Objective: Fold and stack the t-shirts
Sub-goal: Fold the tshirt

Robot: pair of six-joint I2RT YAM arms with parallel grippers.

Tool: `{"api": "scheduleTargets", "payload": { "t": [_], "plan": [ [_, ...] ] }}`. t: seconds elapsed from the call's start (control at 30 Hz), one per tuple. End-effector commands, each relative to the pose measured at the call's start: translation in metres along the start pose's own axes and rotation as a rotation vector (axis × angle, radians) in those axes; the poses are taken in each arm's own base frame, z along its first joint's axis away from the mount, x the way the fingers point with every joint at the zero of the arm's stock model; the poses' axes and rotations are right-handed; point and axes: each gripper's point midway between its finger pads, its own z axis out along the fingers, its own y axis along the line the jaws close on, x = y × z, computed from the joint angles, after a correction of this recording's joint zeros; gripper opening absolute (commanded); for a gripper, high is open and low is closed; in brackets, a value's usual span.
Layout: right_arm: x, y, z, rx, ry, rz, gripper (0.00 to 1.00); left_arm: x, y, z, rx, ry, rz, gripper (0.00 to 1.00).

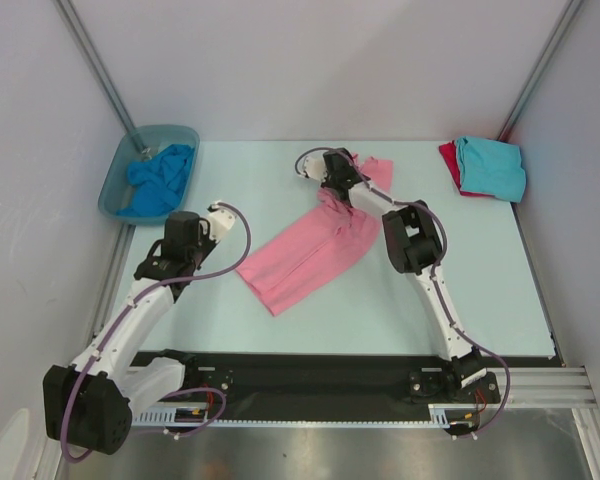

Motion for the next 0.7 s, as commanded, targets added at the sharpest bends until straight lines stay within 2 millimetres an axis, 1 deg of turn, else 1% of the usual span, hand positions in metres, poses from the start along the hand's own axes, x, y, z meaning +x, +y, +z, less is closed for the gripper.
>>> {"api": "scheduleTargets", "payload": {
  "t": [0.0, 0.07, 0.13, 0.17, 0.2, 0.23, 0.27, 0.33, 0.37, 0.4, 0.43, 0.47, 0.5, 0.53, 0.57, 0.6, 0.63, 0.67],
  "plan": [
    [-0.039, 0.069, 0.007, -0.168, -0.13, -0.06, 0.0, -0.001, 0.007, -0.003, -0.036, -0.015, -0.009, 0.0],
    [-0.048, 0.071, 0.003, -0.178, -0.156, -0.073, 0.0, 0.0, 0.007, -0.003, -0.037, -0.014, -0.009, 0.0],
    [-0.053, 0.072, 0.001, -0.184, -0.178, -0.094, 0.0, 0.0, 0.008, -0.003, -0.043, -0.011, -0.008, 0.0],
    [-0.057, 0.069, -0.001, -0.171, -0.191, -0.1, 0.0, 0.001, 0.009, -0.004, -0.045, -0.008, -0.008, 0.0],
    [-0.058, 0.072, -0.001, -0.165, -0.192, -0.11, 0.0, 0.001, 0.009, -0.004, -0.045, -0.008, -0.008, 0.0],
    [-0.058, 0.065, -0.001, -0.137, -0.189, -0.121, 0.0, 0.001, 0.009, -0.004, -0.045, -0.009, -0.008, 0.0],
    [-0.057, 0.066, 0.003, -0.119, -0.181, -0.127, 0.0, 0.001, 0.009, -0.004, -0.045, -0.006, -0.007, 0.0],
    [-0.055, 0.051, 0.006, -0.043, -0.153, -0.115, 0.0, 0.002, 0.008, -0.003, -0.043, -0.004, -0.011, 0.0],
    [-0.058, 0.044, 0.005, -0.015, -0.16, -0.1, 0.02, 0.001, 0.008, -0.003, -0.042, -0.005, -0.01, 0.0],
    [-0.057, 0.038, 0.003, 0.002, -0.151, -0.086, 0.08, 0.001, 0.008, -0.003, -0.045, -0.006, -0.012, 0.0],
    [-0.057, 0.025, 0.0, 0.036, -0.152, -0.062, 0.24, 0.001, 0.009, -0.003, -0.046, -0.006, -0.011, 0.0],
    [-0.06, 0.019, -0.005, 0.042, -0.157, -0.035, 0.31, 0.0, 0.009, -0.003, -0.047, -0.009, -0.011, 0.0],
    [-0.066, 0.0, -0.017, 0.069, -0.173, -0.008, 0.38, 0.0, 0.009, -0.004, -0.05, -0.011, -0.013, 0.0],
    [-0.067, -0.005, -0.023, 0.076, -0.169, 0.003, 0.46, 0.0, 0.009, -0.003, -0.052, -0.011, -0.014, 0.0],
    [-0.07, -0.012, -0.031, 0.084, -0.177, 0.036, 0.48, 0.0, 0.01, -0.003, -0.054, -0.011, -0.014, 0.0],
    [-0.079, -0.037, -0.05, 0.12, -0.203, 0.065, 0.51, 0.0, 0.01, -0.002, -0.058, -0.014, -0.015, 0.0],
    [-0.08, -0.04, -0.057, 0.124, -0.203, 0.08, 0.53, 0.001, 0.011, -0.002, -0.062, -0.011, -0.016, 0.0],
    [-0.086, -0.049, -0.069, 0.138, -0.218, 0.094, 0.54, 0.0, 0.011, -0.002, -0.061, -0.012, -0.018, 0.01]
  ]
}}
